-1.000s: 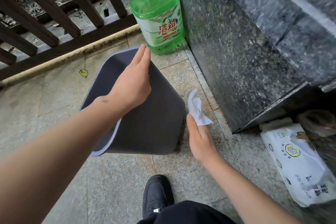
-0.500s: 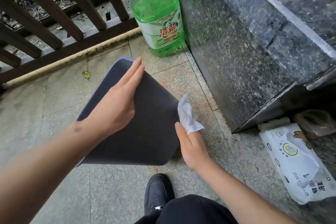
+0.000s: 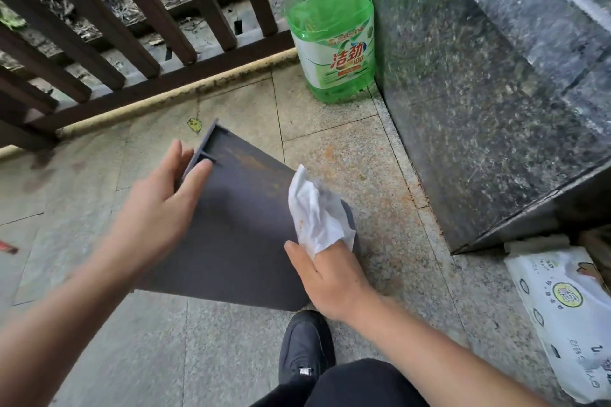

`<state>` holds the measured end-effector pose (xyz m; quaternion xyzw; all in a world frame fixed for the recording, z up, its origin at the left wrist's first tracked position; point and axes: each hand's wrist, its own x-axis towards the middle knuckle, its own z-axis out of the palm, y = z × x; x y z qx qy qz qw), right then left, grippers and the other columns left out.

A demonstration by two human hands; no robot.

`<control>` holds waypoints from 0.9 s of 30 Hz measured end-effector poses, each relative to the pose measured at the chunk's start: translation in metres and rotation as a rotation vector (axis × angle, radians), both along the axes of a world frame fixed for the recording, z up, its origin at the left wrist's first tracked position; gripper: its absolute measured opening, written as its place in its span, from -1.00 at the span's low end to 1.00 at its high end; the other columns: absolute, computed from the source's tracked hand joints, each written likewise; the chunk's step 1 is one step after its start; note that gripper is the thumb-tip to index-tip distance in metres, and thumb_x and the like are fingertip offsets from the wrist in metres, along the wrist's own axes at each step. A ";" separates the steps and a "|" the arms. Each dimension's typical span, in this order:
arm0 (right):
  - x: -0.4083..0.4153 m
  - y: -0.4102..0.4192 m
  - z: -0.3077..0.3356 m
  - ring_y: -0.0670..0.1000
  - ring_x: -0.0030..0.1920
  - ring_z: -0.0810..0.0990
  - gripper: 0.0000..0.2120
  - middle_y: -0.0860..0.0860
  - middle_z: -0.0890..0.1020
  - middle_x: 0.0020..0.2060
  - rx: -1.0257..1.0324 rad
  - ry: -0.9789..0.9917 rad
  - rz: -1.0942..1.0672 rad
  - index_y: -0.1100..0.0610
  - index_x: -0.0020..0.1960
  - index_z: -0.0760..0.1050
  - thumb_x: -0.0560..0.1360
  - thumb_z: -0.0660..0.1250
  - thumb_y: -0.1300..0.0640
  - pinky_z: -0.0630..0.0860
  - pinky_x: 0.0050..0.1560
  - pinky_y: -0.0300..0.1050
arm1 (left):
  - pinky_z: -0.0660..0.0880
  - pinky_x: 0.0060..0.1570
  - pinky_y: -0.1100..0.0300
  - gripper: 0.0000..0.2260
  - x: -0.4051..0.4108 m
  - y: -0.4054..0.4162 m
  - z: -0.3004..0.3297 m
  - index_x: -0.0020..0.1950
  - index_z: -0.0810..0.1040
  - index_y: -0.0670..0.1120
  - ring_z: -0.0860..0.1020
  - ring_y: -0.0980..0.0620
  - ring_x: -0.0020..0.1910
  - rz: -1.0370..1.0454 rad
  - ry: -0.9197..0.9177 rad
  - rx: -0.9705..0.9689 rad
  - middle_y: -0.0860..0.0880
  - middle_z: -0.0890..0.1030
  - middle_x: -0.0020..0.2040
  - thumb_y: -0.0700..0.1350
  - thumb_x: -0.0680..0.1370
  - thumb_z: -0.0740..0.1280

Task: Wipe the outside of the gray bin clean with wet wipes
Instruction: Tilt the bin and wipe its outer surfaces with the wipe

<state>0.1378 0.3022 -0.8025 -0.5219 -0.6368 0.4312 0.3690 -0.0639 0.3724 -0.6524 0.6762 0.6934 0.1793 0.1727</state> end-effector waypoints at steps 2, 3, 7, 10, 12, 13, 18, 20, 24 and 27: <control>-0.002 0.000 0.003 0.15 -0.27 0.56 -0.48 0.16 0.56 -0.33 0.008 -0.026 0.027 0.26 -0.08 0.50 0.65 0.09 -0.19 0.53 -0.11 0.16 | 0.29 0.14 0.19 -0.58 0.005 0.013 0.003 0.52 0.35 -0.05 0.46 -0.01 0.38 0.022 0.149 -0.008 0.04 0.52 0.39 0.06 0.68 0.20; -0.002 0.000 0.004 0.16 -0.24 0.58 -0.49 0.16 0.58 -0.30 0.010 -0.026 0.024 0.27 -0.06 0.51 0.65 0.10 -0.18 0.53 -0.08 0.15 | 0.31 0.04 0.15 -0.68 0.010 0.015 0.003 0.43 0.42 -0.08 0.53 -0.17 0.29 0.016 0.199 0.019 -0.13 0.59 0.32 -0.03 0.69 0.20; 0.005 -0.002 -0.004 0.18 0.07 0.58 -0.58 0.22 0.65 0.01 0.024 0.002 -0.048 0.28 0.20 0.46 0.67 0.17 -0.09 0.50 0.21 0.09 | 0.31 -0.19 0.12 -0.79 0.033 0.004 0.002 0.31 0.45 -0.09 0.57 -0.33 -0.09 -0.075 0.224 0.124 -0.29 0.66 -0.02 -0.16 0.68 0.16; 0.010 -0.002 -0.004 0.01 0.24 0.53 -0.66 0.06 0.60 0.18 0.035 0.043 -0.049 -0.08 0.42 0.35 0.67 0.15 -0.11 0.35 0.31 -0.36 | 0.25 -0.22 0.15 -0.74 0.044 -0.002 0.003 0.32 0.46 -0.10 0.58 -0.30 -0.06 -0.167 0.230 0.197 -0.21 0.67 0.04 -0.26 0.65 0.17; 0.014 0.002 -0.001 -0.13 0.23 0.51 -0.71 -0.03 0.56 0.18 0.047 0.074 -0.054 -0.29 0.38 0.26 0.67 0.14 -0.12 0.31 0.26 -0.47 | 0.34 -0.13 0.14 -0.59 0.053 -0.004 0.006 0.40 0.45 -0.09 0.58 -0.27 0.11 -0.197 0.242 0.223 -0.17 0.64 0.24 -0.35 0.58 0.18; 0.016 0.004 0.000 -0.22 0.21 0.51 -0.72 -0.06 0.55 0.17 0.047 0.087 -0.067 -0.31 0.36 0.23 0.66 0.14 -0.13 0.32 0.24 -0.48 | 0.39 -0.09 0.13 -0.52 0.057 -0.003 0.007 0.45 0.41 -0.09 0.57 -0.25 0.18 -0.198 0.253 0.217 -0.15 0.61 0.32 -0.38 0.55 0.18; 0.021 0.007 0.001 -0.45 0.25 0.39 -0.69 -0.31 0.46 0.13 0.063 0.107 -0.077 -0.32 0.38 0.21 0.66 0.14 -0.12 0.22 0.23 -0.56 | 0.47 0.26 -0.07 -0.38 0.069 -0.007 0.009 0.56 0.30 -0.13 0.46 -0.27 0.41 -0.211 0.281 0.142 -0.08 0.37 0.55 -0.45 0.51 0.14; 0.021 0.008 0.000 -0.30 0.23 0.46 -0.74 -0.19 0.50 0.11 0.057 0.109 -0.077 -0.31 0.32 0.23 0.66 0.15 -0.11 0.36 0.20 -0.43 | 0.47 0.27 -0.08 -0.37 0.069 -0.007 0.009 0.57 0.29 -0.14 0.46 -0.29 0.41 -0.211 0.292 0.134 -0.10 0.37 0.56 -0.45 0.50 0.14; 0.026 0.016 0.003 -0.29 0.32 0.44 -0.72 -0.25 0.51 0.17 0.088 0.122 -0.108 -0.26 0.34 0.30 0.68 0.19 -0.01 0.28 0.19 -0.52 | 0.49 0.21 -0.10 -0.38 0.079 0.008 0.011 0.55 0.30 -0.15 0.48 -0.31 0.36 -0.213 0.344 0.093 -0.08 0.31 0.59 -0.44 0.47 0.14; 0.032 0.022 0.010 -0.24 0.29 0.37 -0.61 -0.15 0.47 0.24 0.114 0.120 -0.136 -0.10 0.49 0.28 0.68 0.20 0.05 0.25 0.24 -0.56 | 0.52 0.11 -0.12 -0.44 0.091 0.017 0.017 0.44 0.38 -0.17 0.51 -0.35 0.26 -0.208 0.358 0.073 -0.09 0.32 0.58 -0.43 0.44 0.13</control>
